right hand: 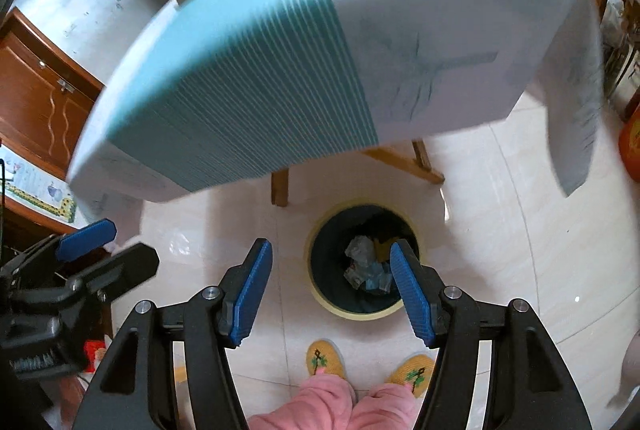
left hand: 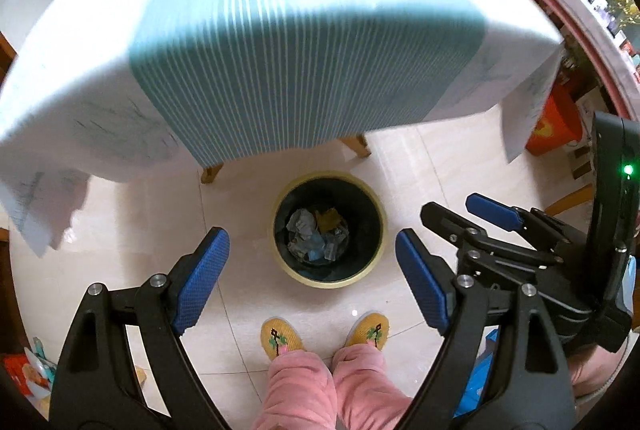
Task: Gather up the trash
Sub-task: 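Move both grippers back over the table toward the remaining trash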
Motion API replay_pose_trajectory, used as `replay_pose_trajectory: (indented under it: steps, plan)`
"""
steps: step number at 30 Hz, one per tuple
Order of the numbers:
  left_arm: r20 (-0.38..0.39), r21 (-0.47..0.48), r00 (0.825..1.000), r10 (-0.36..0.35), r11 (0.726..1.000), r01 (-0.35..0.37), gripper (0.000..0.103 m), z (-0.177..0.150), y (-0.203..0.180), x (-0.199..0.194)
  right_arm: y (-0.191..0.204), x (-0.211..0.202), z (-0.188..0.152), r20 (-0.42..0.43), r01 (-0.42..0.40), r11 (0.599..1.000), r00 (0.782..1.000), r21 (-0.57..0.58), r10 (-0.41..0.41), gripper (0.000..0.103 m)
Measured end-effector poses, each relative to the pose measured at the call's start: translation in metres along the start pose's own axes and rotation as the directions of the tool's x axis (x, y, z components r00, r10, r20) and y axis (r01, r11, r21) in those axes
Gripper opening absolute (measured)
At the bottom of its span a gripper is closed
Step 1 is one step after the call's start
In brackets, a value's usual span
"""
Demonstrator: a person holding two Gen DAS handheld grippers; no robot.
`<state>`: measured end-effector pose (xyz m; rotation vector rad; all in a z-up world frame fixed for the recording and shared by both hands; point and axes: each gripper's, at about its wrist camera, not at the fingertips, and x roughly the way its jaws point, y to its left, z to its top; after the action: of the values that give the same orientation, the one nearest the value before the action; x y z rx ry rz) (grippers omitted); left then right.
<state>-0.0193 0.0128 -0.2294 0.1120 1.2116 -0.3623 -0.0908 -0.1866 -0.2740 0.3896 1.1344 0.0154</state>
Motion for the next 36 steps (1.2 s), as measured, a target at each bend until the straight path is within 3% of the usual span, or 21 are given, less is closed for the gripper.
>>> replay_pose_trajectory:
  steps: [11, 19, 30, 36]
  plan:
    - [0.139, -0.009, 0.99, -0.023, 1.0, 0.025, 0.083, 0.032, -0.012, -0.129, 0.027, -0.152, 0.024, 0.18, -0.061, 0.994, 0.981, -0.088, 0.076, 0.062]
    - [0.266, -0.032, 0.963, -0.036, 0.998, 0.046, 0.083, 0.055, -0.019, -0.212, 0.053, -0.231, 0.037, 0.292, -0.089, 0.979, 0.946, -0.183, 0.14, 0.063]
    - [0.401, -0.021, 0.916, -0.001, 1.0, 0.01, 0.083, 0.09, -0.033, -0.28, 0.078, -0.285, 0.074, 0.372, -0.079, 0.948, 0.907, -0.309, 0.197, 0.063]
    - [0.448, -0.041, 0.892, 0.055, 0.998, -0.041, 0.083, 0.107, -0.035, -0.295, 0.093, -0.29, 0.103, 0.394, -0.049, 0.921, 0.894, -0.386, 0.213, 0.063]
